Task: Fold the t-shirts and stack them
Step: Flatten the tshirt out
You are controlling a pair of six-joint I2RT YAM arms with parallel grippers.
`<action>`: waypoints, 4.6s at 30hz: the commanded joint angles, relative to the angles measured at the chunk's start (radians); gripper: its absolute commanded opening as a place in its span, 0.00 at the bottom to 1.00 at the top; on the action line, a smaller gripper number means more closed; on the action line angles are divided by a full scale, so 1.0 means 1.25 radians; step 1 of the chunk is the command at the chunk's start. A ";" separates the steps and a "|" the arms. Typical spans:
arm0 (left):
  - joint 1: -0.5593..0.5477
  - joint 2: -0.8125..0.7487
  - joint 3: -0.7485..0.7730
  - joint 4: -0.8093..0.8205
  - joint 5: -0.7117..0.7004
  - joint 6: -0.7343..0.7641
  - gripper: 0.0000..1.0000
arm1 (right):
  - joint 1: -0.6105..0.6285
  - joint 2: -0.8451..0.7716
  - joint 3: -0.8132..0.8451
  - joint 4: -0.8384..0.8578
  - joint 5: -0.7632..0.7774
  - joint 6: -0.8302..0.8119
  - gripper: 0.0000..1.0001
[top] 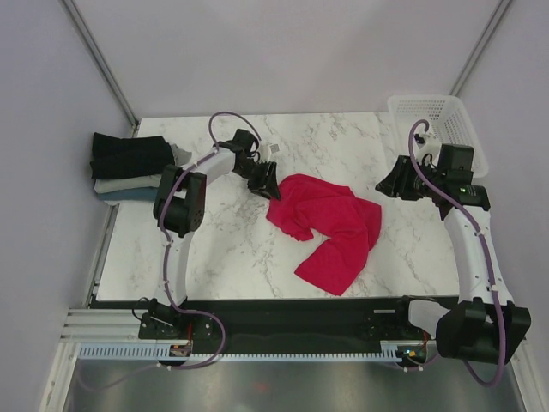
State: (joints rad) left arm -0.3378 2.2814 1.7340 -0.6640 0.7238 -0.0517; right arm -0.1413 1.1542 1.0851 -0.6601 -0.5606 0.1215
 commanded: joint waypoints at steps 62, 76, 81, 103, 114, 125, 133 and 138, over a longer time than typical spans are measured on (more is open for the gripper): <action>0.117 -0.426 -0.225 0.002 -0.217 0.049 0.97 | 0.423 0.328 0.424 -0.099 0.170 -0.432 0.50; 0.314 -0.509 -0.205 -0.005 -0.206 -0.040 0.94 | 0.628 0.599 0.549 -0.106 0.127 -0.523 0.44; 0.328 -0.643 -0.250 -0.005 -0.206 -0.040 0.94 | 0.687 0.688 0.571 -0.049 0.118 -0.534 0.43; 0.382 -0.780 -0.326 -0.035 -0.245 -0.014 0.96 | 0.751 0.883 0.613 0.067 0.189 -0.532 0.41; 0.391 -0.760 -0.324 -0.031 -0.231 -0.014 0.96 | 0.737 0.758 0.558 0.101 0.317 -0.505 0.00; 0.387 -0.673 -0.310 -0.028 -0.172 -0.035 0.94 | 0.446 0.484 0.402 0.104 0.397 -0.484 0.00; 0.378 -0.648 -0.300 -0.028 -0.172 -0.035 0.94 | 0.293 0.389 0.201 0.096 0.382 -0.512 0.00; 0.375 -0.640 -0.295 -0.028 -0.172 -0.035 0.94 | 0.292 0.393 0.137 0.024 0.359 -0.492 0.15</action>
State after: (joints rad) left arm 0.1364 1.4750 1.3251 -0.7086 0.4816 -0.0719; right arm 0.2157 1.6749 1.2766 -0.5751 -0.0765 -0.5011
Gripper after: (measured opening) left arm 0.941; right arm 0.023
